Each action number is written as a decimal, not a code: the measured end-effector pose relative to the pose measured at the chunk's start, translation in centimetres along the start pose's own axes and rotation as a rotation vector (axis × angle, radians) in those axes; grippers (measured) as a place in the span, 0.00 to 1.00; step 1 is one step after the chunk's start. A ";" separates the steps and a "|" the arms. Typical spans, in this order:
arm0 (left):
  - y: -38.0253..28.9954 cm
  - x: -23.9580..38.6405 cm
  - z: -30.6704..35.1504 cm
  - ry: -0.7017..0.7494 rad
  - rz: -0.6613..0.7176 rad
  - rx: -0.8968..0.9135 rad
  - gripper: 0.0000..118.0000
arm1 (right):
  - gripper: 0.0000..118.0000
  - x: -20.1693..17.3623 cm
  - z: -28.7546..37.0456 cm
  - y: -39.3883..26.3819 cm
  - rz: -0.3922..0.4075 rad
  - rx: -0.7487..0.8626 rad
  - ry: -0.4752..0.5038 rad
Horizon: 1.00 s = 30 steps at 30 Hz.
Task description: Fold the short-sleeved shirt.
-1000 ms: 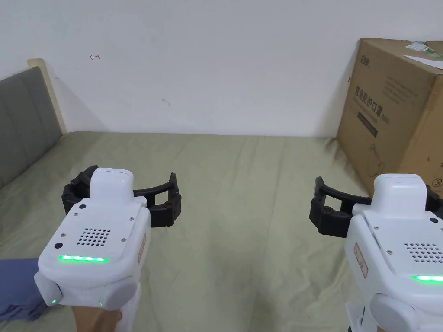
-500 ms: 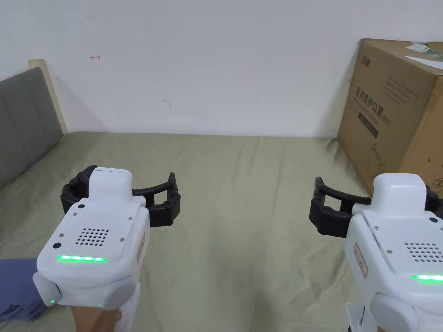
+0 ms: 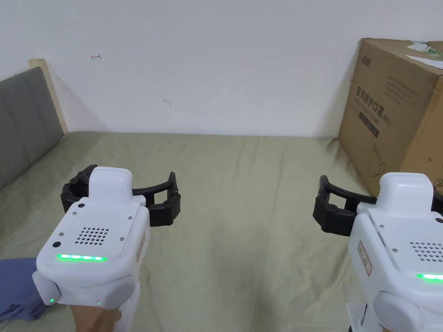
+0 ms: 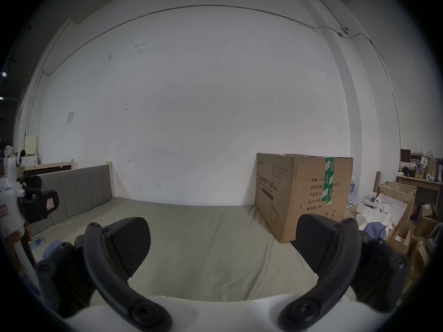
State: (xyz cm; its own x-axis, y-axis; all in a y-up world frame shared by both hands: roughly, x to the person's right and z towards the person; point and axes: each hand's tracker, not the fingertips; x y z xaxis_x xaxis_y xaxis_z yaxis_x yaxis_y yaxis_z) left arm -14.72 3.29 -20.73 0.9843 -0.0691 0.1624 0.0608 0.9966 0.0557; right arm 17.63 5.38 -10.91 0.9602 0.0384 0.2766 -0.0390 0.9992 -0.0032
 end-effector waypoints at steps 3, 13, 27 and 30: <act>0.0 0.0 0.0 -0.003 0.001 0.001 1.00 | 1.00 -0.2 -0.3 0.4 -0.037 -0.046 -0.061; 0.5 -0.4 0.0 -0.007 0.032 0.010 1.00 | 1.00 0.3 -2.4 3.0 -0.310 -0.510 -0.131; 0.6 -0.6 0.1 -0.003 0.035 0.018 1.00 | 1.00 0.0 -3.3 3.3 -0.271 -0.634 -0.198; 0.6 -0.6 0.0 -0.001 0.032 0.016 1.00 | 1.00 -0.1 -3.4 3.1 -0.259 -0.653 -0.200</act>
State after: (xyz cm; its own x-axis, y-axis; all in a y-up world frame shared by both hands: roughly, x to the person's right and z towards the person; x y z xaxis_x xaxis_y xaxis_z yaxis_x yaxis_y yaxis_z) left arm -15.30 3.90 -20.75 0.9855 -0.0372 0.1655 0.0265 0.9974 0.0666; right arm 18.40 8.53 -14.17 0.8449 -0.1392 0.5165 0.4151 0.7796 -0.4689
